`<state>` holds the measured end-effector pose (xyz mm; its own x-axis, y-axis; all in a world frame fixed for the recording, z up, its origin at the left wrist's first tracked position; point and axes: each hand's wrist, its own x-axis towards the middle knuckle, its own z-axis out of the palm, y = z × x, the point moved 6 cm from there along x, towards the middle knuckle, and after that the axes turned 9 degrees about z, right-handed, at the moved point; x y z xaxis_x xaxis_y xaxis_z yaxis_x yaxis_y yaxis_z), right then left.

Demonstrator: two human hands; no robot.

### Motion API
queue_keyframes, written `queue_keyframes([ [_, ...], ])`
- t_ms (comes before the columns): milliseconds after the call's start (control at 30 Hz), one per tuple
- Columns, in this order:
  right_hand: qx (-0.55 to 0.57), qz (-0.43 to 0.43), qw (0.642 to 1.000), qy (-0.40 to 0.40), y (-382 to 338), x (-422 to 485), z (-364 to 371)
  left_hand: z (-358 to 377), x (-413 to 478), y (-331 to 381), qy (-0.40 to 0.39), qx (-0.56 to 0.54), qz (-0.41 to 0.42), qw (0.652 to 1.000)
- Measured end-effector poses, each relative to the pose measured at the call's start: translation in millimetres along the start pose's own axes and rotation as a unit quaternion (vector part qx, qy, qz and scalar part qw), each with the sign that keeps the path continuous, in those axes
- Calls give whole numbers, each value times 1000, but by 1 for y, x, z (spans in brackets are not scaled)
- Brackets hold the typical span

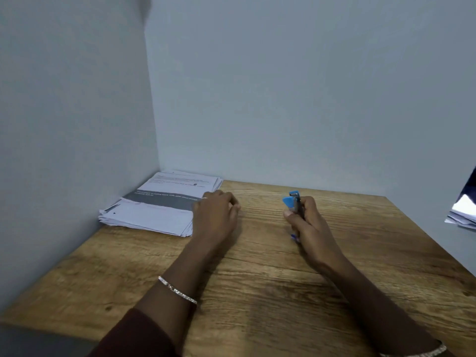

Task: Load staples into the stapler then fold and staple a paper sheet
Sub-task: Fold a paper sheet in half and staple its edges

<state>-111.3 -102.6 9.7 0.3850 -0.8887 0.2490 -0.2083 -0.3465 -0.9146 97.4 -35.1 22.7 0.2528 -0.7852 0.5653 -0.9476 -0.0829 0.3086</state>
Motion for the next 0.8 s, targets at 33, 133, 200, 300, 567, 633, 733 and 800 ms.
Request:
queue_keyframes([
  [33,-9,-5,1000,-2,-2,-3,1,-4,-4,-17,-9,31,-25,999],
  [133,-85,-50,995,2,-12,-11,5,-13,-16,-62,-35,86,-105,990],
  [200,-133,-84,987,1,-21,-16,10,-13,-20,-80,-58,101,-122,986],
  [300,-176,-103,979,-4,-23,-20,16,-9,-16,-86,-82,124,-113,982],
  [567,-271,-56,959,-64,-8,-12,18,-7,6,-83,-88,188,-107,972],
  [633,-294,-69,951,-60,-5,-9,20,-7,8,-83,-74,182,-106,975],
  [733,-333,-74,939,-55,-4,-6,23,-9,9,-85,-41,166,-97,980],
  [800,-351,-63,933,-44,-4,-5,24,-10,10,-86,-30,175,-86,980],
])
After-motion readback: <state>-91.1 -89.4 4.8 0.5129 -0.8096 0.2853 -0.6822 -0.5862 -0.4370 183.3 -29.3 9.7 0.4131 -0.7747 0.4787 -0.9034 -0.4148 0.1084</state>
